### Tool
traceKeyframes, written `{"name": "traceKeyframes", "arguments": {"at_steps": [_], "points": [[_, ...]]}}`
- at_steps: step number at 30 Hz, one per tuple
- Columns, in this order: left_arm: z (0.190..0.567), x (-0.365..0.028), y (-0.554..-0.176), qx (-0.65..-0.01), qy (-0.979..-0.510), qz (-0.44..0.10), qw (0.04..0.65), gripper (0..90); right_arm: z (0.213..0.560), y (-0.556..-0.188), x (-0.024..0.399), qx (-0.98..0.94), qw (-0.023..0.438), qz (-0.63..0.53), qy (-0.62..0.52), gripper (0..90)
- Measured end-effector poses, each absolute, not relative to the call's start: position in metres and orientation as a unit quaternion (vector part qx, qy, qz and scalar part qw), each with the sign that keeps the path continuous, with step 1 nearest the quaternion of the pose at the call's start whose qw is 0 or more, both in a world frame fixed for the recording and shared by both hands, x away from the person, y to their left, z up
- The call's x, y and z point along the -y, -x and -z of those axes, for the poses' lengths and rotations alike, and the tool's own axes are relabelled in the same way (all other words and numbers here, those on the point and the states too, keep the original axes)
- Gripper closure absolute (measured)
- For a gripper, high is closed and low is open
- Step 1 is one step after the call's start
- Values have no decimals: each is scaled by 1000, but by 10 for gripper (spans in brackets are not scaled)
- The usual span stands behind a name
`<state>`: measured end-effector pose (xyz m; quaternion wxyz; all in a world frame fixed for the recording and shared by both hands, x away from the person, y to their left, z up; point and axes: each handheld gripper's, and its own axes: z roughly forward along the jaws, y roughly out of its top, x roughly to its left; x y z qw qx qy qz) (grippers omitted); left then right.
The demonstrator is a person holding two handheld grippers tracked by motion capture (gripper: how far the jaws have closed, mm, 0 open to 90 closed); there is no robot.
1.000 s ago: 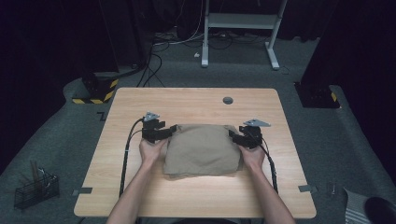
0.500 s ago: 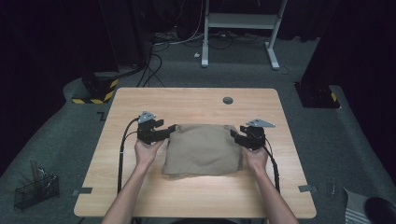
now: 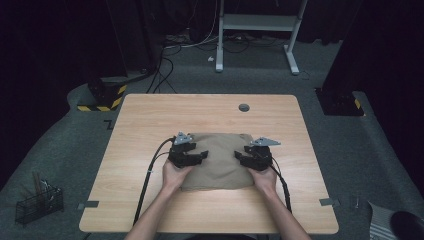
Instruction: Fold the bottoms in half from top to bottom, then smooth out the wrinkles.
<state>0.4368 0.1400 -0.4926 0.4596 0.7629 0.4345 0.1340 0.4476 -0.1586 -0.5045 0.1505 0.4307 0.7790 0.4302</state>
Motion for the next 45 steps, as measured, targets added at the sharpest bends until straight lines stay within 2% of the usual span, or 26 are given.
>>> {"name": "traceKeyframes", "arguments": {"at_steps": [12,19,22,26,31,33,36,45], "points": [[502,-146,-440,-436,-767,-165,441,378,522,-444,181,-780,171,-399,-451,475],[500,-148,-441,-441,-765,-164,441,369,520,-443,186,-782,180,-378,-462,477],[491,-150,-433,-442,-759,-176,445,347,517,-438,189,-778,186,-376,-468,476],[473,-156,-413,-430,-739,-189,484,315,507,-421,190,-775,197,-394,-453,472],[468,-154,-395,-416,-749,-184,482,315,494,-397,181,-776,194,-432,-418,462],[478,-150,-387,-413,-767,-184,455,314,495,-390,175,-783,186,-431,-408,454],[492,-151,-379,-424,-767,-184,445,321,503,-382,169,-795,172,-422,-400,432],[521,-152,-385,-456,-773,-173,406,323,520,-379,160,-819,184,-370,-399,425]]}}
